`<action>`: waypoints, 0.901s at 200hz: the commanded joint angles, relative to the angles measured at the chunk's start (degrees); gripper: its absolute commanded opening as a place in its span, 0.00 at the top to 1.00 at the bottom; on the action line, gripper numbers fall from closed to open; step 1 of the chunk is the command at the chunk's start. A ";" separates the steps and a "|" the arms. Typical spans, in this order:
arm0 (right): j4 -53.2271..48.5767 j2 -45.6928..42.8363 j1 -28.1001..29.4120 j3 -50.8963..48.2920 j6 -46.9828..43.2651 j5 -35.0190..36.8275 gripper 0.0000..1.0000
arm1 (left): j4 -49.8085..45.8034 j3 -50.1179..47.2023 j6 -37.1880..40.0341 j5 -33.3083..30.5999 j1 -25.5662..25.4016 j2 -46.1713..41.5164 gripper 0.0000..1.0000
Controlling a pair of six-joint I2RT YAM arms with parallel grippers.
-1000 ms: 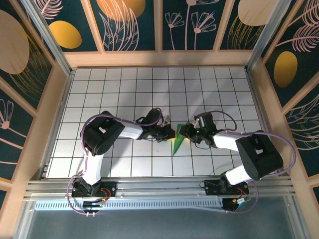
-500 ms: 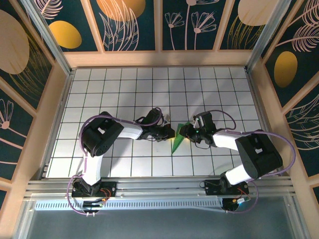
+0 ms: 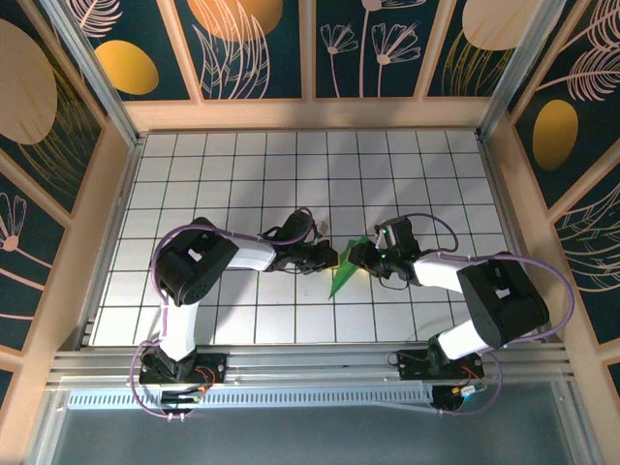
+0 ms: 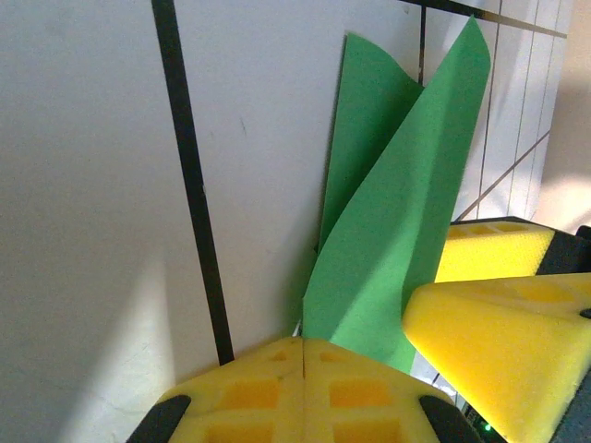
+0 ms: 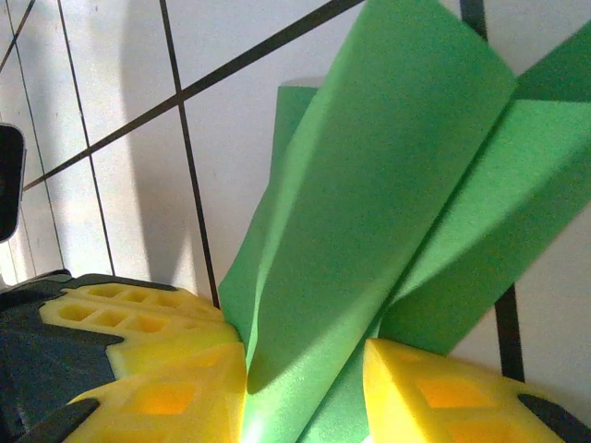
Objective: Fold a paper plane with a square sheet of paper (fold left side to right side)
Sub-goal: Fold the wing for the fifth time at the center of the table.
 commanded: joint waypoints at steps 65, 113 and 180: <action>-2.97 6.65 0.45 6.57 -12.47 -0.46 0.61 | -0.64 -0.66 0.97 -0.53 -0.37 -2.18 1.00; -2.77 8.13 -0.34 7.72 -16.80 -3.48 0.61 | 1.41 -2.86 -0.42 -1.51 -0.38 -4.40 1.00; -4.42 11.06 -0.49 11.07 -21.43 -5.54 0.61 | 0.88 -3.36 -0.76 -2.18 -0.53 -4.94 1.00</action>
